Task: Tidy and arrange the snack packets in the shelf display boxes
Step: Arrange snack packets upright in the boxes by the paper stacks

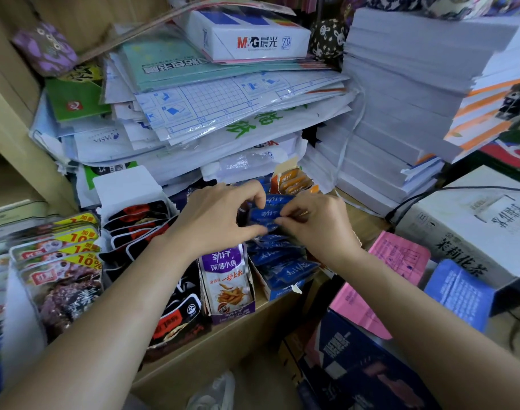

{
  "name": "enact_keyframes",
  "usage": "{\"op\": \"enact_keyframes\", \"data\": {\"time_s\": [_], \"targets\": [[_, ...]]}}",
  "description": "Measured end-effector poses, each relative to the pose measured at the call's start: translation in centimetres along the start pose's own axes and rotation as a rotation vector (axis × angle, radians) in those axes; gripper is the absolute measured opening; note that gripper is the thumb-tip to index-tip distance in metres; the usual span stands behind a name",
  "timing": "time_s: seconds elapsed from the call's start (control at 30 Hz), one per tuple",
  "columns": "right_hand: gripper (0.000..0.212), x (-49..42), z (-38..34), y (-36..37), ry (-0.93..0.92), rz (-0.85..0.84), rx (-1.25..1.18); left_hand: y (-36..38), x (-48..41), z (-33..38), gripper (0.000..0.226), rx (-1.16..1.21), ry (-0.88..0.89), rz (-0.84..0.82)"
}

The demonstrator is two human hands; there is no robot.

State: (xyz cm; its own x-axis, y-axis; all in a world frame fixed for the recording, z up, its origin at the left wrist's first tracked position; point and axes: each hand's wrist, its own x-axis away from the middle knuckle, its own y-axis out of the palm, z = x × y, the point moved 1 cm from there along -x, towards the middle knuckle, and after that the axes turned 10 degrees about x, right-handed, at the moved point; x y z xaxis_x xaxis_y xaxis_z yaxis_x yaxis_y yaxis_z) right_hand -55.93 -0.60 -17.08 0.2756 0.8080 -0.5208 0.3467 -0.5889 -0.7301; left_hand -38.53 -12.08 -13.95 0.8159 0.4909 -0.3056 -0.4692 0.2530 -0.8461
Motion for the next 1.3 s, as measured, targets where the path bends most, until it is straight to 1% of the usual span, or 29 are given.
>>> {"op": "enact_keyframes", "data": {"time_s": [0.07, 0.13, 0.2, 0.23, 0.27, 0.3, 0.37, 0.53, 0.6, 0.7, 0.8, 0.87, 0.97, 1.07, 1.13, 1.23, 1.3], "targets": [[0.010, 0.4, 0.1, -0.4, -0.012, -0.037, -0.040, 0.3, -0.1, -0.1, 0.026, -0.027, 0.018, 0.045], [0.021, 0.9, 0.4, -1.0, -0.072, -0.112, 0.031, 0.4, -0.2, -0.3, 0.026, -0.023, 0.017, 0.081], [0.038, 1.4, 0.7, -1.3, -0.135, -0.249, 0.123, 0.4, -0.1, -0.5, 0.026, -0.030, 0.006, 0.099], [0.042, 1.5, 0.8, -1.3, -0.169, -0.317, 0.158, 0.4, -0.1, -0.6, 0.025, -0.030, 0.000, 0.106], [0.042, 1.6, 0.8, -1.1, -0.201, -0.359, 0.203, 0.4, -0.1, -0.6, 0.024, -0.024, -0.005, 0.112], [0.039, 1.6, 0.7, -0.9, -0.225, -0.364, 0.253, 0.4, 0.0, -0.6, 0.023, -0.014, -0.007, 0.115], [0.032, 1.5, 0.5, -0.2, -0.248, -0.332, 0.343, 0.4, 0.0, -0.7, 0.021, -0.008, -0.009, 0.121], [0.025, 1.2, 0.8, 1.1, -0.200, -0.372, 0.420, 0.5, 0.0, -0.7, 0.020, -0.011, -0.014, 0.154], [0.019, 1.0, 0.9, 1.0, -0.158, -0.338, 0.370, 0.6, -0.1, -0.8, 0.021, -0.004, -0.025, 0.173], [0.010, 0.8, 0.9, 0.6, -0.107, -0.194, 0.269, 0.4, -0.2, -0.8, 0.020, 0.067, -0.049, 0.185], [0.011, 0.9, 0.8, 0.1, -0.063, -0.058, 0.143, 0.3, -0.2, -0.9, 0.022, 0.139, -0.059, 0.170], [0.011, 0.9, 0.4, -0.1, -0.055, -0.016, 0.080, 0.2, -0.1, -0.9, 0.030, 0.165, -0.067, 0.158], [0.015, 0.7, -0.2, 0.0, -0.045, 0.005, 0.039, 0.1, -0.1, -0.7, 0.036, 0.173, -0.105, 0.135], [0.026, 0.7, -0.5, 0.4, 0.004, -0.034, 0.033, -0.1, -0.2, -0.8, 0.027, 0.145, -0.142, 0.047], [0.030, 0.6, -0.6, 0.7, 0.017, -0.039, 0.051, -0.4, -0.1, -0.8, 0.029, 0.128, -0.154, -0.004], [0.028, 0.7, -0.7, 0.5, 0.050, -0.015, 0.032, -0.7, 0.3, -0.4, 0.040, 0.123, -0.119, 0.005], [0.024, 0.8, -0.9, 0.3, 0.063, -0.016, -0.046, -0.4, 0.3, 0.1, 0.044, 0.114, -0.073, 0.014]]}}
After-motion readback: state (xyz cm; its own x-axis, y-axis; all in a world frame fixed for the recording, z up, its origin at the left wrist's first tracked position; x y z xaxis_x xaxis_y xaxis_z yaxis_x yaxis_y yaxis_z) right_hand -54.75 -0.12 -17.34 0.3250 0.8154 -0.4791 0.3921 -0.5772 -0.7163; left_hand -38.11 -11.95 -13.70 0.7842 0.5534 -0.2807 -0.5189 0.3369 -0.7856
